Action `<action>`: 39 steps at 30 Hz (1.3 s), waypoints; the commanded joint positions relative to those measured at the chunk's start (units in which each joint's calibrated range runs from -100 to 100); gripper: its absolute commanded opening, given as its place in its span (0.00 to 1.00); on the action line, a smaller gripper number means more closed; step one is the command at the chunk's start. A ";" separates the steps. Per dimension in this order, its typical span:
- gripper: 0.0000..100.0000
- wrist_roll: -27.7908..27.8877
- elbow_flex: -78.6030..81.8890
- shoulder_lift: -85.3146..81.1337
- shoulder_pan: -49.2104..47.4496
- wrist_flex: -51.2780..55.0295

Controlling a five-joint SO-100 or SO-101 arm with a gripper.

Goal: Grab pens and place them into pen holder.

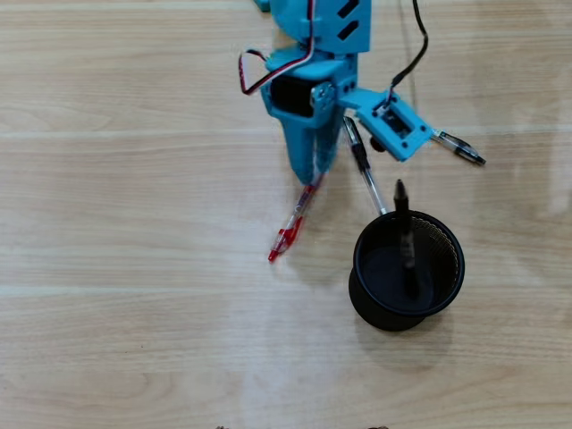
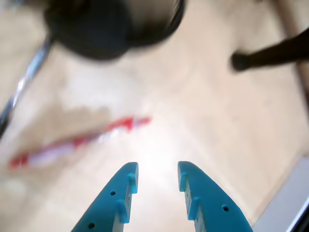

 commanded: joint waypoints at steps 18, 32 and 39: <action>0.22 -14.06 -1.60 13.05 -1.45 12.94; 0.21 -29.27 -0.33 20.07 -2.74 8.04; 0.21 -31.20 -0.60 24.12 -3.39 6.50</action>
